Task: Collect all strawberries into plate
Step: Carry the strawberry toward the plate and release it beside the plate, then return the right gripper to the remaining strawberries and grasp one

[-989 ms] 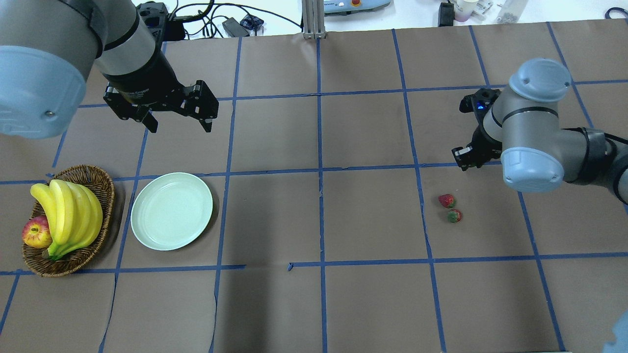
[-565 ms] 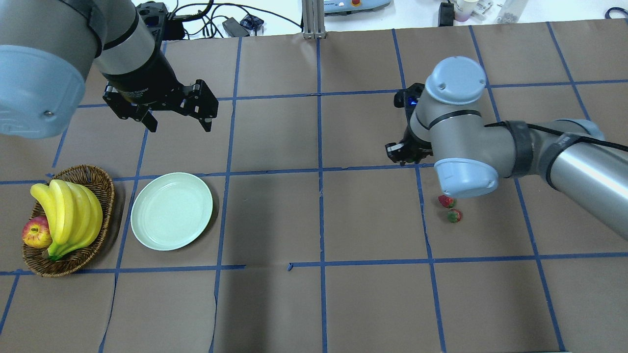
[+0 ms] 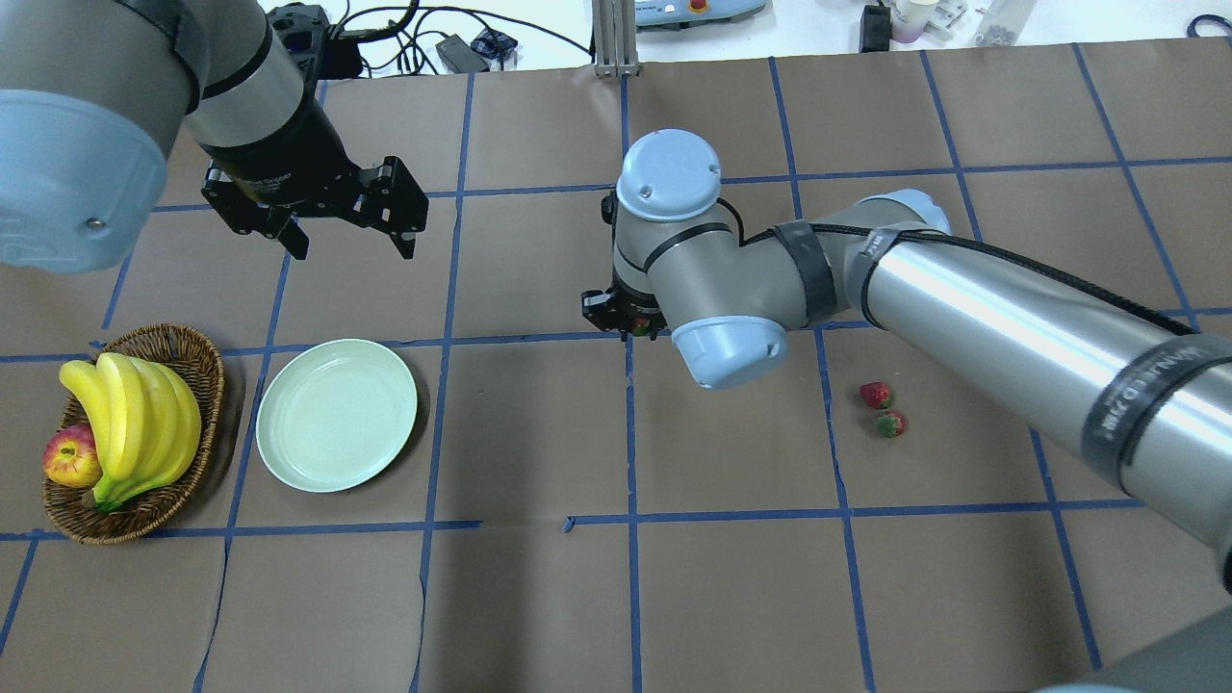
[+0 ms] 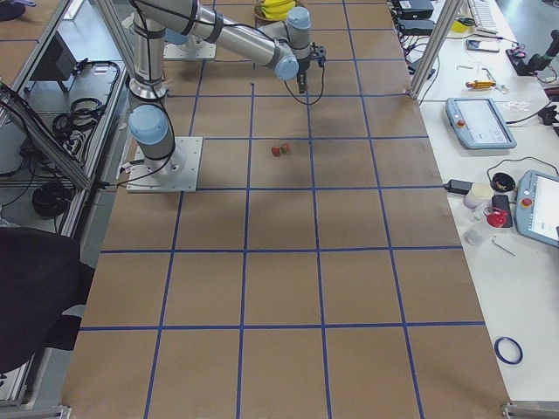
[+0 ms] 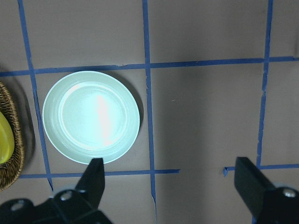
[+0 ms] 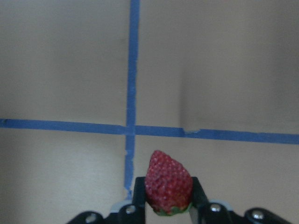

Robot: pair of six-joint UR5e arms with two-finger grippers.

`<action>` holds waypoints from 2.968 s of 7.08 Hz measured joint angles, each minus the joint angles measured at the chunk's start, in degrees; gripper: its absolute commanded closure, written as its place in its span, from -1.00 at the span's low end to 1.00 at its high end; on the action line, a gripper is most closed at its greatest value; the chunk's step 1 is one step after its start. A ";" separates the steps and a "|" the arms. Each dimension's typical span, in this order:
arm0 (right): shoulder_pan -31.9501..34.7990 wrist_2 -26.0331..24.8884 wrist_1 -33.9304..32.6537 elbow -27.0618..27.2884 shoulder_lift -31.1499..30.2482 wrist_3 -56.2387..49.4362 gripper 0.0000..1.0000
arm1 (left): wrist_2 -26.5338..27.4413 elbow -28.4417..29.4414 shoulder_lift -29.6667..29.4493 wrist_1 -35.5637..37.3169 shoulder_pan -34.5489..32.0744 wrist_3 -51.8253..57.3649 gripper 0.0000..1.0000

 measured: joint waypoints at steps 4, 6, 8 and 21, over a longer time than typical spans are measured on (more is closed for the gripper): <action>7.71 1.55 2.34 -4.81 5.50 9.03 0.95 | -0.03 -0.01 -0.03 0.00 0.00 -0.02 -1.00; 9.20 2.37 2.22 -2.51 5.78 10.37 -0.73 | 0.00 -0.08 0.03 0.00 0.00 0.01 -1.00; 9.35 2.58 1.79 -0.80 5.47 10.52 -1.00 | -0.01 -0.09 0.05 0.00 0.00 0.03 -1.00; -26.46 -3.45 14.95 10.48 -8.31 -41.47 -1.00 | 0.23 0.01 -0.01 0.09 0.00 0.11 -1.00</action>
